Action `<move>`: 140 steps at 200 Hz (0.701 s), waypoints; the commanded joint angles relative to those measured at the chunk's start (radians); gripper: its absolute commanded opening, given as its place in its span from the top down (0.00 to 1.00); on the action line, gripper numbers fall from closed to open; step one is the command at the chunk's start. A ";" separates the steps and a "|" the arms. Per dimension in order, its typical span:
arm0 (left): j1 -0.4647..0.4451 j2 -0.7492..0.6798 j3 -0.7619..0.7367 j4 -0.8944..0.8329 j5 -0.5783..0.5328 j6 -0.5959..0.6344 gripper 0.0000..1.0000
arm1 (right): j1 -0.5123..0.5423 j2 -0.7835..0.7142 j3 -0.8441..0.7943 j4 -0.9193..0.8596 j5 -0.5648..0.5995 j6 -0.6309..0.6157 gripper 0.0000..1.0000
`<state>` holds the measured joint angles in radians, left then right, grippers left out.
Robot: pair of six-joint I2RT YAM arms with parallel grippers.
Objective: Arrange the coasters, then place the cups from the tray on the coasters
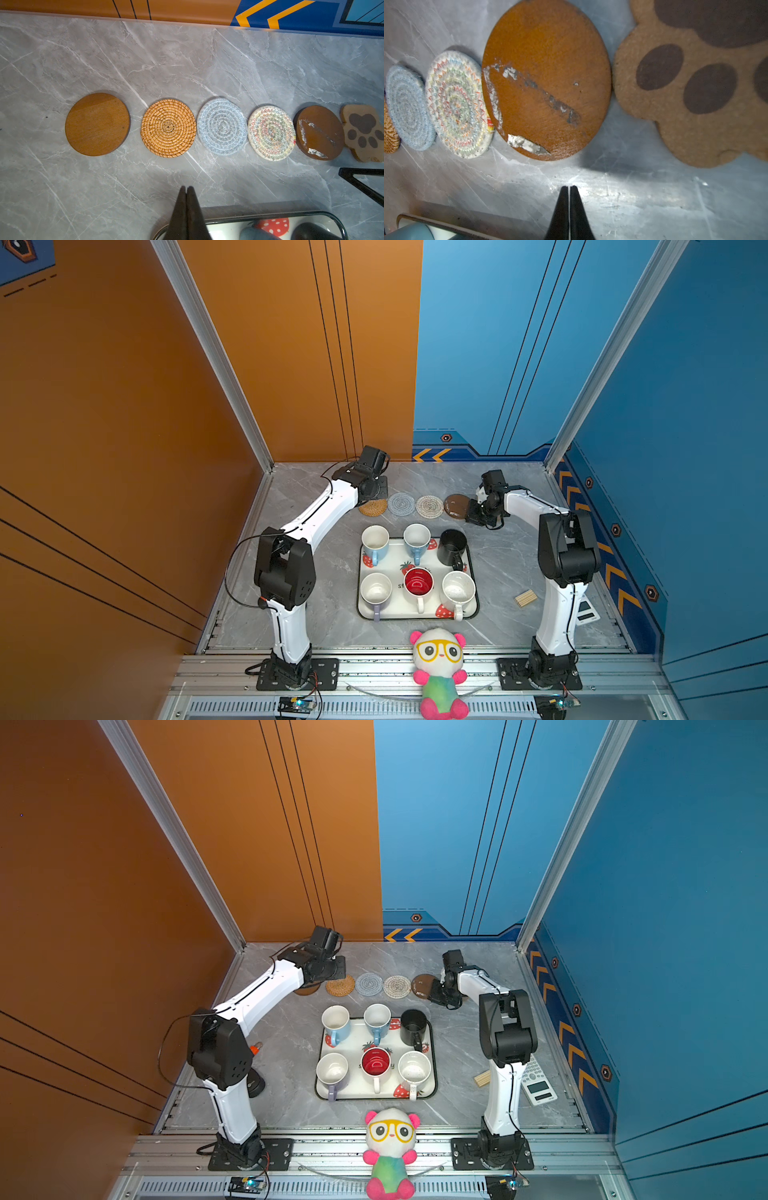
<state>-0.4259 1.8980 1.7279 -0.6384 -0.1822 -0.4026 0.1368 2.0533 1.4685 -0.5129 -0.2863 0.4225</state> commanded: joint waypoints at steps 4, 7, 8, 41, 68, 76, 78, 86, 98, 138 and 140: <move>-0.007 -0.033 0.036 -0.038 -0.034 0.025 0.94 | -0.011 0.048 -0.005 0.025 -0.019 0.019 1.00; -0.007 -0.033 0.036 -0.039 -0.035 0.025 0.94 | -0.010 0.050 -0.005 0.026 -0.021 0.020 1.00; -0.007 -0.033 0.036 -0.039 -0.035 0.025 0.94 | -0.011 0.051 -0.004 0.027 -0.022 0.020 1.00; -0.008 -0.039 0.032 -0.041 -0.039 0.025 0.94 | -0.012 0.067 0.000 0.036 -0.035 0.028 1.00; -0.008 -0.043 0.030 -0.044 -0.043 0.027 0.94 | -0.013 0.074 0.004 0.042 -0.035 0.032 1.00; -0.008 -0.042 0.029 -0.044 -0.045 0.027 0.94 | -0.013 0.077 0.005 0.046 -0.036 0.034 1.00; -0.008 -0.043 0.028 -0.044 -0.046 0.027 0.94 | -0.013 0.078 0.005 0.047 -0.036 0.035 1.00; -0.008 -0.044 0.027 -0.044 -0.046 0.027 0.94 | -0.013 0.081 0.009 0.048 -0.040 0.036 1.00; -0.008 -0.045 0.027 -0.044 -0.048 0.028 0.94 | -0.013 0.088 0.017 0.050 -0.041 0.038 1.00; -0.008 -0.047 0.027 -0.047 -0.051 0.028 0.94 | -0.015 0.106 0.047 0.051 -0.044 0.036 1.00; -0.008 -0.047 0.027 -0.047 -0.051 0.029 0.94 | -0.015 0.107 0.048 0.050 -0.045 0.036 1.00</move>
<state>-0.4267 1.8919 1.7317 -0.6559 -0.2100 -0.3885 0.1268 2.1220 1.4910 -0.4549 -0.3298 0.4461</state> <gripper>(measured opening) 0.059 0.047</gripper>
